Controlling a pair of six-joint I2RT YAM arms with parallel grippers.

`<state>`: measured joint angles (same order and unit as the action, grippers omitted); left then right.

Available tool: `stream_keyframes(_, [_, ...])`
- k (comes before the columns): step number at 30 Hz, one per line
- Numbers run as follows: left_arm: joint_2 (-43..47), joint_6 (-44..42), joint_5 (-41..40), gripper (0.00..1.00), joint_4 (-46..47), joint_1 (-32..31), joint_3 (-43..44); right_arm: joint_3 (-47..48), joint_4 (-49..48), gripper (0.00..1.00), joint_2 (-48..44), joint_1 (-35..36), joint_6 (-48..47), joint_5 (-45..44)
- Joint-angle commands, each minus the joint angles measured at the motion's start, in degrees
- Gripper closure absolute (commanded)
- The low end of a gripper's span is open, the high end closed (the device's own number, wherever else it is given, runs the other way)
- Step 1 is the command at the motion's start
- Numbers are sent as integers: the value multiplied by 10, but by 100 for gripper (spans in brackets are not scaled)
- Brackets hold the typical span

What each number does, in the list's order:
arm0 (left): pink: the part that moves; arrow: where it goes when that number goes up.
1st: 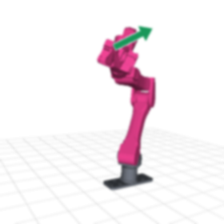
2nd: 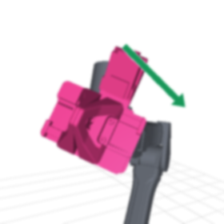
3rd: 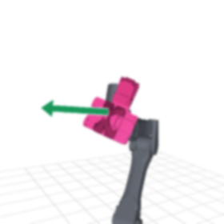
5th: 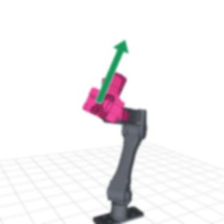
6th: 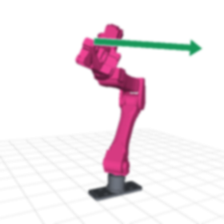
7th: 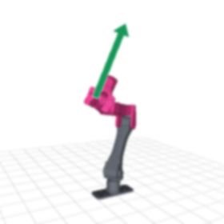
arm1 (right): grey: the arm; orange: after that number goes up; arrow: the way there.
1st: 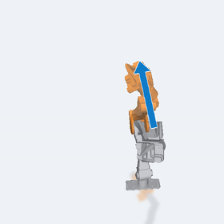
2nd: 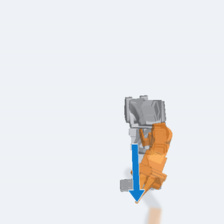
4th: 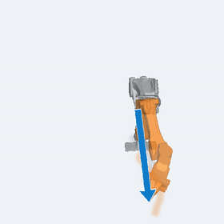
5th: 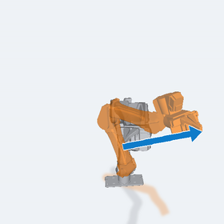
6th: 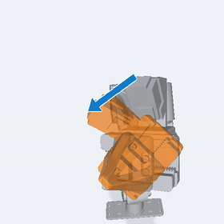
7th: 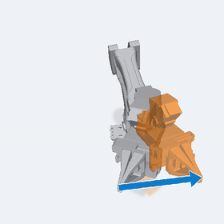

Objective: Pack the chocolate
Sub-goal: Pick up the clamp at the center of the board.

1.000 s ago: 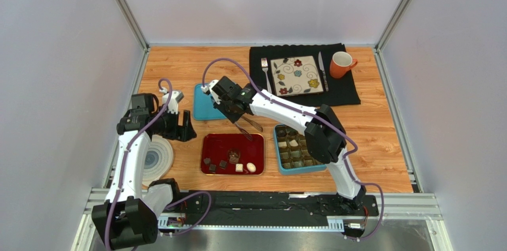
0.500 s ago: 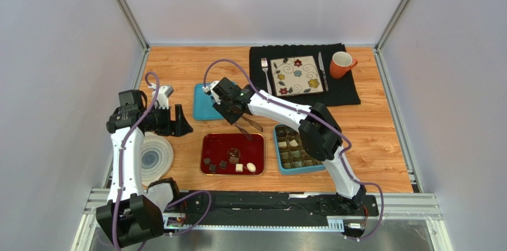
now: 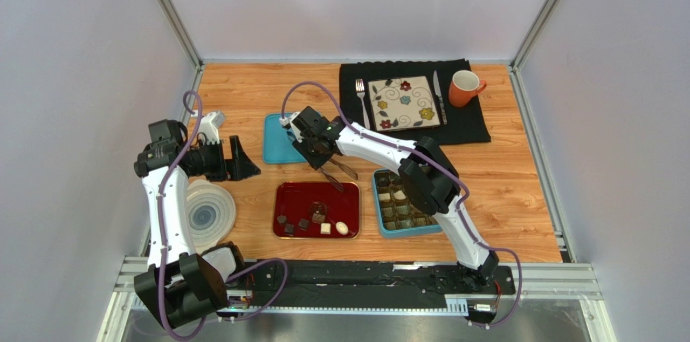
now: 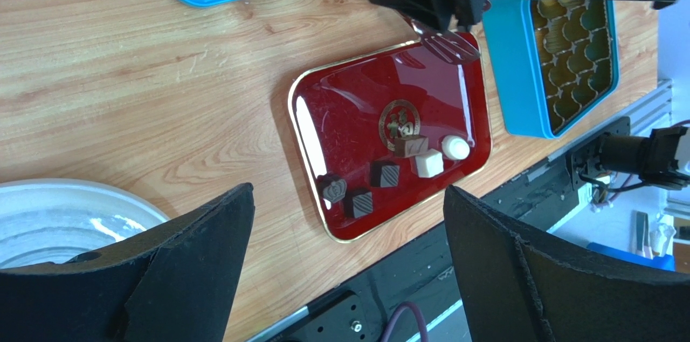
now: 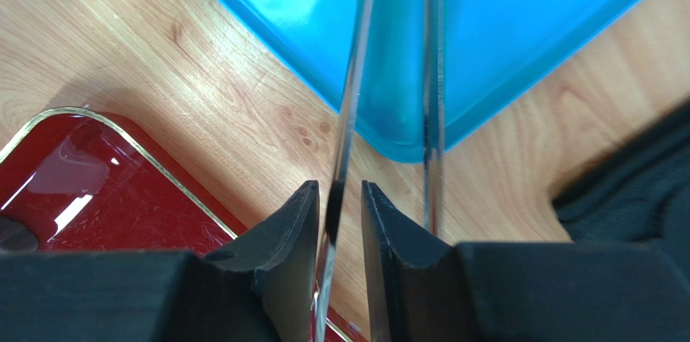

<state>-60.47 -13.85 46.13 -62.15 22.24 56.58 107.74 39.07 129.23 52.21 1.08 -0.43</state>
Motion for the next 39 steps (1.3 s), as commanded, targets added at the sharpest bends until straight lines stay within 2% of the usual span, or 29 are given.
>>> stream_keyframes(1, [10,-15,23,4,-11,7,17,30,-12,73,16,2,13,29])
stream_keyframes(4, [15,-19,20,4,-11,7,14,33,-11,86,21,-1,17,28])
stream_keyframes(5, [16,-19,21,4,-11,6,13,33,-11,95,21,-1,18,25])
stream_keyframes(6, [19,-21,23,3,-13,5,13,33,-11,100,13,-1,19,17])
stream_keyframes(9, [22,-24,32,3,-14,6,16,24,-22,100,-20,-1,27,6])
stream_keyframes(14, [22,-28,74,3,-15,6,29,-47,-110,100,-180,-2,52,-14])
stream_keyframes(17, [32,-32,155,3,-15,6,39,-132,-207,100,-299,-1,83,-5])
stream_keyframes(18, [35,-37,176,3,-15,6,43,-162,-240,100,-335,-1,95,23])
stream_keyframes(19, [36,-43,196,2,-18,5,52,-196,-331,100,-366,-2,118,42])
stream_keyframes(20, [36,-54,243,2,-31,5,56,-286,-385,100,-437,-2,134,59])
stream_keyframes(21, [33,-80,264,2,-38,5,60,-337,-464,100,-471,-2,151,88])
stream_keyframes(22, [33,-94,285,1,-46,5,65,-399,-633,100,-501,-2,200,96])
stream_keyframes(24, [28,-141,330,1,-69,6,71,-533,-790,100,-564,0,251,83])
stream_keyframes(25, [27,-158,346,1,-81,5,79,-561,-906,100,-572,0,268,82])
stream_keyframes(26, [26,-176,380,1,-113,4,83,-583,-952,100,-579,0,310,82])
stream_keyframes(27, [26,-214,397,1,-131,0,85,-622,-1038,100,-576,1,332,84])
stream_keyframes(30, [46,-235,447,1,-152,-40,88,-655,-1188,100,-533,11,408,89])
stream_keyframes(31, [54,-232,456,1,-148,-67,86,-655,-1211,100,-518,11,428,92])
stream_keyframes(32, [64,-223,473,1,-122,-76,83,-653,-1231,100,-503,11,457,97])
stream_keyframes(33, [89,-178,483,1,-99,-86,78,-651,-1249,100,-491,11,469,105])
stream_keyframes(35, [120,-105,503,1,20,-86,46,-633,-1254,100,-468,12,480,118])
stream_keyframes(36, [154,-10,509,1,73,-85,28,-627,-1253,100,-463,16,483,124])
stream_keyframes(37, [174,36,515,1,183,-86,-13,-621,-1254,100,-451,18,484,126])
stream_keyframes(39, [192,94,510,1,227,-86,-31,-606,-1253,100,-441,25,485,126])
